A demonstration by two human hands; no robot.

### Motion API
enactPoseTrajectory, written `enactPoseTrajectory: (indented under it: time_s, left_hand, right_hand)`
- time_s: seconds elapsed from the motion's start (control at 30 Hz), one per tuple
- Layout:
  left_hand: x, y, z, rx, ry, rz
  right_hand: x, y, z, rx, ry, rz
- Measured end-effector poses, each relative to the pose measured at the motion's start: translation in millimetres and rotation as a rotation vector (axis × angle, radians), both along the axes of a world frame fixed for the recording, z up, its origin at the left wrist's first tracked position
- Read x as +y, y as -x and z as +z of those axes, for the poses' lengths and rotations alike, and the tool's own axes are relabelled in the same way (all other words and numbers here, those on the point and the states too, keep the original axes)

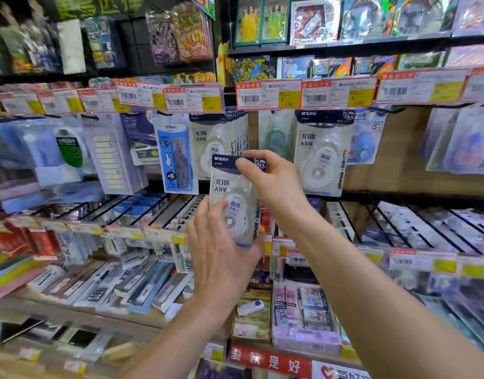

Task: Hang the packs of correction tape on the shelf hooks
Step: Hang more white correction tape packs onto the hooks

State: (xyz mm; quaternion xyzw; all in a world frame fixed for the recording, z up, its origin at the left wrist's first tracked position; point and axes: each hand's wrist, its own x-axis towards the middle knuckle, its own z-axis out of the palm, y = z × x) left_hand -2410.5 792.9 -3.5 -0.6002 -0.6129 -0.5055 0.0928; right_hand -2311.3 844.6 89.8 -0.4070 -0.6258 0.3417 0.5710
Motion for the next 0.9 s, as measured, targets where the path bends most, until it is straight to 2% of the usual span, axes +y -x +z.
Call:
enactPoseTrajectory:
  time_s: [0.27, 0.4, 0.6, 0.8, 0.9]
  left_hand:
    - [10.8, 22.3, 3.5, -0.026, 0.006, 0.006]
    - [18.0, 27.5, 0.7, -0.109, 0.148, 0.003]
    - [27.8, 36.3, -15.2, -0.075, 0.297, 0.053]
    - [35.1, 43.3, -30.6, 0.173, 0.361, 0.082]
    - [37.8, 46.4, -36.7, 0.225, 0.366, 0.067]
  right_hand:
    - [32.3, 25.1, 15.2, 0.092, 0.022, 0.034]
    - [42.3, 35.3, 35.0, 0.111, -0.048, 0.051]
    - [65.5, 53.1, 50.7, 0.2, -0.077, 0.089]
    - [85.3, 61.7, 56.7, 0.257, -0.091, 0.115]
    - [89.7, 63.1, 59.3, 0.24, -0.117, 0.104]
